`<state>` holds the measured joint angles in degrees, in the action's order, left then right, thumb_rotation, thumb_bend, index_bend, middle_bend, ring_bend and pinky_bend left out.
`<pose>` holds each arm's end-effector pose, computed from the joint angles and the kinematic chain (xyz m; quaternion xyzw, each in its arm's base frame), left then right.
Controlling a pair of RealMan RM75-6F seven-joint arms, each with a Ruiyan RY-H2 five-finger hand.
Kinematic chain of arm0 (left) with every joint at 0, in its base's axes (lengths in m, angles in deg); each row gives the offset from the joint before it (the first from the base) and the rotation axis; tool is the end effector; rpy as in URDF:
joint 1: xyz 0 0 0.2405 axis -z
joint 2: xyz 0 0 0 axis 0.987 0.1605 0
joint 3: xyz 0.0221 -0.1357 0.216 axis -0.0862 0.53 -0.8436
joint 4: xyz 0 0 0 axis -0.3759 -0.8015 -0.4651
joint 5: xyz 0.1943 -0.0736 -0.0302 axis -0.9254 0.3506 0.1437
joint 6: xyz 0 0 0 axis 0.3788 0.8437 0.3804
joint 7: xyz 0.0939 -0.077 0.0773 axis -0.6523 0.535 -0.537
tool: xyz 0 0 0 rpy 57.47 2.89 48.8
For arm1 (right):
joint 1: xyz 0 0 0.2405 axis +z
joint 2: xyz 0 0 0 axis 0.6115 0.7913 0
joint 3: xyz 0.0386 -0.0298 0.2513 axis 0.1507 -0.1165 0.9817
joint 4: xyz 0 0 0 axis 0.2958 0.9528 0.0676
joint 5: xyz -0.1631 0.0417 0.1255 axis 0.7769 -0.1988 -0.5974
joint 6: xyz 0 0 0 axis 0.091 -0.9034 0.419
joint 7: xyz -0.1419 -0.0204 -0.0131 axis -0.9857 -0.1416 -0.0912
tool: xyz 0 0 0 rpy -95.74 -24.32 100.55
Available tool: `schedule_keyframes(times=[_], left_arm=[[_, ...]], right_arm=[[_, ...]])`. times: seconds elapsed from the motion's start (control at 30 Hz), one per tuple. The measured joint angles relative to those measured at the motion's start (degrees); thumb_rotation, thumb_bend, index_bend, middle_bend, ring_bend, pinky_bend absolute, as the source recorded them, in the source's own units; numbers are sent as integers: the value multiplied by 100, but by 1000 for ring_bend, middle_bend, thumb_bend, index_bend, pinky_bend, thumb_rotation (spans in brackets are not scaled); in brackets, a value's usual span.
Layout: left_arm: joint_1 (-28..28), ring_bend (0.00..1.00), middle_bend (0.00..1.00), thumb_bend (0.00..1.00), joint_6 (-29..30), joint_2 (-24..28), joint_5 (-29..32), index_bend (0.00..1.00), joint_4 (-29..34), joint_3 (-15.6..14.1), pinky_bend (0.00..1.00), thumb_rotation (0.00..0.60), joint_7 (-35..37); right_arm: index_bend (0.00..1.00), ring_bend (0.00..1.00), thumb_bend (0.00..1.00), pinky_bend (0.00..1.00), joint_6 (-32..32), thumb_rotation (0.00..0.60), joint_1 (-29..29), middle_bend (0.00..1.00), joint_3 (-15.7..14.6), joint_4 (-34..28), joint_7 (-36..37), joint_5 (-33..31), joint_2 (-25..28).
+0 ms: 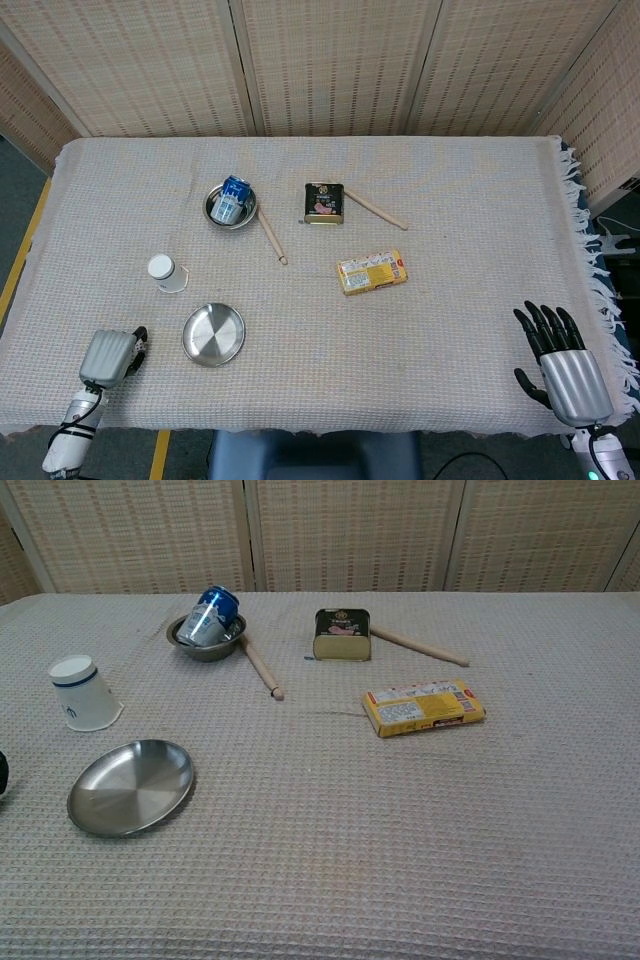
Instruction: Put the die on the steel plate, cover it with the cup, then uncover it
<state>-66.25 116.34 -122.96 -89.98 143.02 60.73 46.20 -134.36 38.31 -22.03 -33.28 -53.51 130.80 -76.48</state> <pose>-0.3406 0.2317 0.0217 -0.7172 -0.3087 -0.2580 0.5690 -0.2879 -0.1419 0.1344 0.6507 -0.3456 0.3539 0.5762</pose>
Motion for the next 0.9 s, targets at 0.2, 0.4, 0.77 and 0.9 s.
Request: schedule_keyframes(times=[0.2,0.4,0.77,0.9], left_arm=[[6,1000,1000,330,-7,-1,25,512,6,1,1000,600,-22],[8,1000,1000,330,24,7,25,567,13,-7,1000,600,-43],[103,1000,1000,337,565,203,-315,575,576,105,1000,600,28],[365,1000,1000,335,425,194,-408,573,875,183,1000,600,-112]], right_arm=[[0,0,178,0,13,600,3,0,-3,2,5,-2,3],[0,0,178,0,19,600,4,0,5,-4,-9,-23,5],[0,0,178,0,59,600,14,0,-14,-9,-67,-16,-28],[0,0,178,0,82,600,18,0,-24,-5,-90,-14,-42]])
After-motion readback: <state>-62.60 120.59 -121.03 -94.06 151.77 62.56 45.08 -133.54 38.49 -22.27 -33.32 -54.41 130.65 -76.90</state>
